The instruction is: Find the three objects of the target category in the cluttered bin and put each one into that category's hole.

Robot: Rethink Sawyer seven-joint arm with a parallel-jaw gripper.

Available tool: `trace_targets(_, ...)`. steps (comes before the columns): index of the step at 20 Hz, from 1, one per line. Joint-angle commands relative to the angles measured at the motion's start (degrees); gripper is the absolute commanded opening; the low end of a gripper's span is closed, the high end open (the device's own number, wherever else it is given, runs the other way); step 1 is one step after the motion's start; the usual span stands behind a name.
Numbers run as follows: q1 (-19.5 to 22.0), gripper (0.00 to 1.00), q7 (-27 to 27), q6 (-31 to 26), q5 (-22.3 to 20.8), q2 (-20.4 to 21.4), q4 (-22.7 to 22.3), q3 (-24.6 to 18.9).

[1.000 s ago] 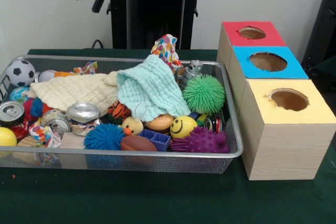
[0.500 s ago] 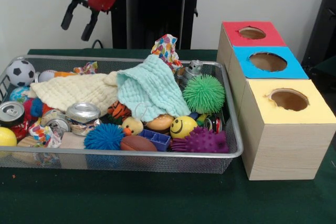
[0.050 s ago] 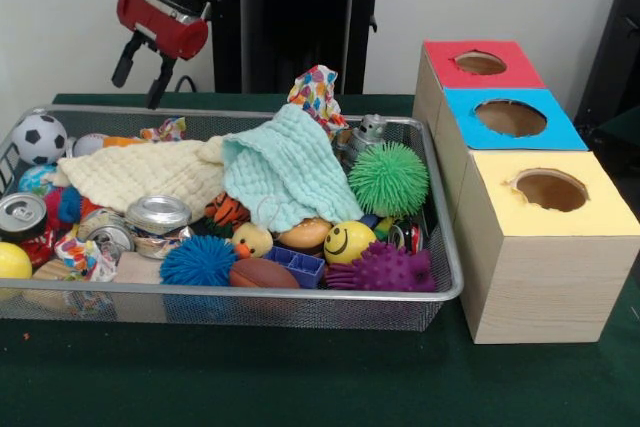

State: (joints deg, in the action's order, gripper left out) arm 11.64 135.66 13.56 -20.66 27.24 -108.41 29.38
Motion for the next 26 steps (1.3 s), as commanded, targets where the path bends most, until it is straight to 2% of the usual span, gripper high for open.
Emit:
trace_targets(1, 2.57, 1.00, 7.61, 9.31, 4.84, -7.77, 1.97, -0.60)
trace_targets(7, 4.65, 1.00, 4.91, 17.38, 6.62, -11.42, 5.60, 1.44)
trace_targets(13, 6.99, 1.00, 2.45, 21.00, 6.50, -13.24, 9.36, 0.65)
trace_targets(18, 8.03, 1.00, 3.03, 20.61, 7.22, -15.46, 10.29, -1.15)
trace_targets(22, 10.44, 1.00, 4.51, 15.04, 5.40, -16.75, 11.19, -5.65)
trace_targets(26, 13.86, 1.00, 5.94, 12.66, 3.60, -18.51, 12.12, -10.48)
